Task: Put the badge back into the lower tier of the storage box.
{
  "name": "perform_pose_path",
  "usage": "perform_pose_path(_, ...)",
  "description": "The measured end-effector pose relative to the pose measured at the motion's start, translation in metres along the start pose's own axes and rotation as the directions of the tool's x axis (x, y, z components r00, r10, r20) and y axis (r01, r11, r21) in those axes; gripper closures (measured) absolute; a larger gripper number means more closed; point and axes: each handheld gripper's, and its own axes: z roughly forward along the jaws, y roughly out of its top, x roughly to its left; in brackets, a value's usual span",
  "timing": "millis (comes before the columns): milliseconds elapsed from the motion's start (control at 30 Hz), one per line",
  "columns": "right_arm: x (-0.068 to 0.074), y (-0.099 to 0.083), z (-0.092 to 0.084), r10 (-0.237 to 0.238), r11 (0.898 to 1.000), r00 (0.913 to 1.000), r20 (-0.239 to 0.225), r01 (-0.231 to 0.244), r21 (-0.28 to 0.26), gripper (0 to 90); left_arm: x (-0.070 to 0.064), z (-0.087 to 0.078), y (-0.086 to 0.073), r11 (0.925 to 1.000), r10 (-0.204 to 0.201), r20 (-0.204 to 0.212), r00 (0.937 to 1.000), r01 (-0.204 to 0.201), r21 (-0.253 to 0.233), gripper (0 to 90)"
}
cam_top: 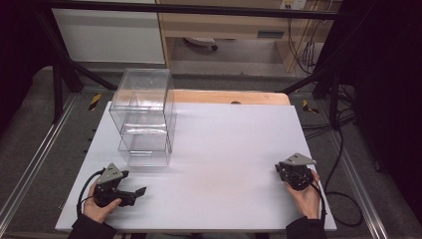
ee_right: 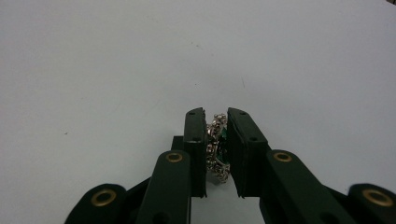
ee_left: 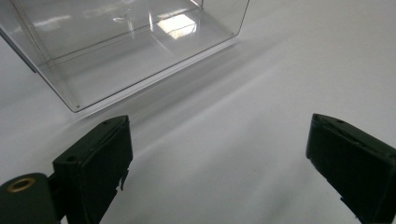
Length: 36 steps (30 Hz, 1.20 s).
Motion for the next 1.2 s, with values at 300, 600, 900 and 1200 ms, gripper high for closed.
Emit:
perform_pose_path(300,-0.004,0.000,-0.006,0.025,1.000,0.9993,0.030,-0.024,-0.009,83.2,0.000,0.000,0.000,1.0000,-0.002,0.000,1.0000,0.002,-0.001,6.5)
perform_pose_path(600,-0.006,-0.001,-0.008,0.032,0.999,0.9991,0.026,-0.032,-0.008,84.6,0.000,0.000,0.000,1.0000,-0.001,0.001,1.0000,0.001,-0.001,6.5)
perform_pose_path(900,-0.011,-0.003,-0.011,0.047,0.999,0.9981,0.039,-0.047,-0.001,86.7,0.000,0.000,0.000,1.0000,-0.001,0.000,1.0000,0.001,-0.001,6.6)
perform_pose_path(1200,-0.011,-0.002,-0.015,0.054,0.998,0.9981,0.031,-0.054,-0.013,87.0,0.000,0.000,0.000,1.0000,-0.003,0.001,1.0000,0.003,-0.003,6.6)
